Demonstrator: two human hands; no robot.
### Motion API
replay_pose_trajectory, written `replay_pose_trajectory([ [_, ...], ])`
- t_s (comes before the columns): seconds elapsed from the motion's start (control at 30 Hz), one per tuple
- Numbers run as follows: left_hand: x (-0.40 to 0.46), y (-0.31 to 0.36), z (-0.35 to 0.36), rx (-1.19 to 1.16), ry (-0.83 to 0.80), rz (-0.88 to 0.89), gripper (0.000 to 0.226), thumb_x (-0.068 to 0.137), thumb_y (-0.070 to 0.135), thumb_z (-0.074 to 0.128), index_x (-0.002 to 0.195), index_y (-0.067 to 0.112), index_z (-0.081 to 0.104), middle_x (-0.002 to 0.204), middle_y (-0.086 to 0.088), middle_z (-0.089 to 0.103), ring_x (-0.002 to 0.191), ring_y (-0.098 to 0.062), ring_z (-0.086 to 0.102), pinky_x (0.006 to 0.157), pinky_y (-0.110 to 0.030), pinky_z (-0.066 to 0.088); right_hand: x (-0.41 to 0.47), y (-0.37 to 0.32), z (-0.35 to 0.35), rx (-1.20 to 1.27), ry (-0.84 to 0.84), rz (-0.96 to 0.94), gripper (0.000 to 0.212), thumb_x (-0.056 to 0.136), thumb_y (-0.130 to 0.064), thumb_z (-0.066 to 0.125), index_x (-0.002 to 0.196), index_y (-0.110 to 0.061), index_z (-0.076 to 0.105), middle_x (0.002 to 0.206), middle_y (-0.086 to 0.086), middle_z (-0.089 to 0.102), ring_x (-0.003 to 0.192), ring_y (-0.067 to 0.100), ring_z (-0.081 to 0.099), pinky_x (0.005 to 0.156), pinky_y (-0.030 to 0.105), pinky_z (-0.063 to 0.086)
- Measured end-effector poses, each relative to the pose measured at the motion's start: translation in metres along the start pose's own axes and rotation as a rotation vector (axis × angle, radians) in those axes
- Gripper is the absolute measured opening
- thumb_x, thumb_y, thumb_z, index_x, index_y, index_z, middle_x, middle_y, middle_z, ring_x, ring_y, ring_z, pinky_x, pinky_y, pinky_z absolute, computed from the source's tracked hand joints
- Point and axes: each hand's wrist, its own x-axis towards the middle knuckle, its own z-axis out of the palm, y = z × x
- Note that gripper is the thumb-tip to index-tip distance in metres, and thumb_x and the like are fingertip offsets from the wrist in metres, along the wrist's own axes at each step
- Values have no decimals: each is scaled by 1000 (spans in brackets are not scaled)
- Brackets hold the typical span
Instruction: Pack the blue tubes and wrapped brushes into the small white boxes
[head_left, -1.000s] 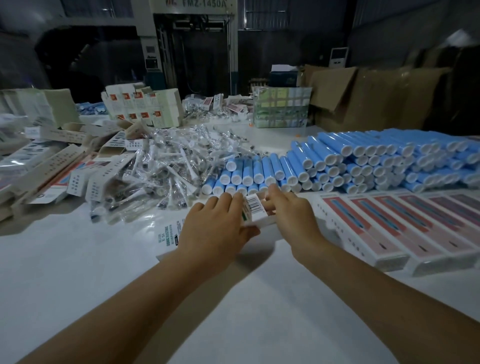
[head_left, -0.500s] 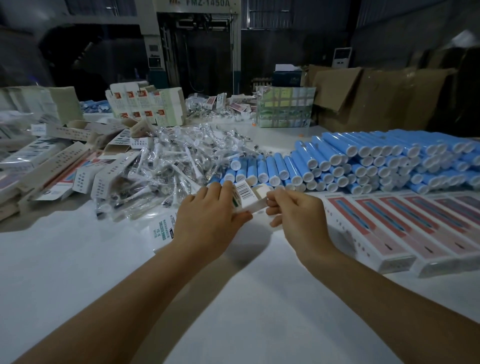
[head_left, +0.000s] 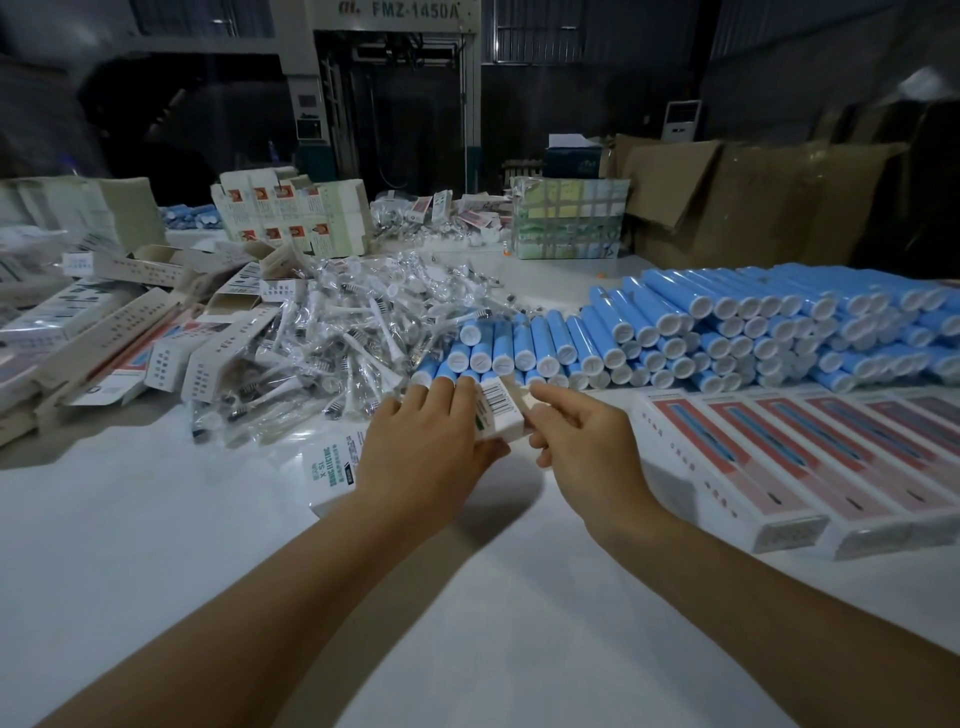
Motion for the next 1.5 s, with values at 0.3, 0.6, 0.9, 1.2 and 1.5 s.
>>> replay_pose_trajectory([
  [0.3, -5, 6, -4, 53, -23, 57, 73, 86, 61, 49, 138, 10, 43, 125, -7, 56, 110, -27, 55, 88, -39, 42, 10, -1, -7, 0, -56, 57, 53, 93, -20, 57, 143, -22, 42, 49, -10, 55, 43, -2, 49, 38, 12, 36],
  [0.6, -9, 14, -10, 126, 9, 113, 70, 70, 56, 73, 116, 3, 64, 95, -8, 68, 80, -26, 65, 64, -37, 50, 10, -1, -8, -208, -61, -26, 29, 90, -26, 63, 118, -20, 64, 88, -6, 62, 79, 11, 57, 80, 36, 55],
  [0.9, -8, 15, -5, 103, 101, 123, 68, 60, 52, 81, 104, 1, 68, 83, -10, 67, 68, -27, 64, 56, -36, 50, 6, -1, -3, -162, -75, -15, 23, 93, -22, 58, 72, -25, 67, 75, -6, 67, 66, 8, 56, 63, 30, 52],
  [1.2, -8, 14, -2, 117, 137, 134, 66, 62, 52, 80, 103, 1, 69, 82, -9, 67, 67, -26, 63, 55, -34, 49, 5, -2, -4, -163, -107, -4, 32, 95, -18, 53, 65, -16, 65, 54, -11, 55, 60, 8, 48, 55, 22, 41],
  [1.5, -4, 8, -10, 6, 39, 1, 70, 83, 62, 45, 129, 10, 53, 116, -7, 62, 101, -28, 60, 79, -39, 47, 22, -3, -15, -159, 136, 5, 32, 95, -42, 50, 121, -26, 57, 103, -9, 57, 84, 4, 55, 70, 27, 49],
])
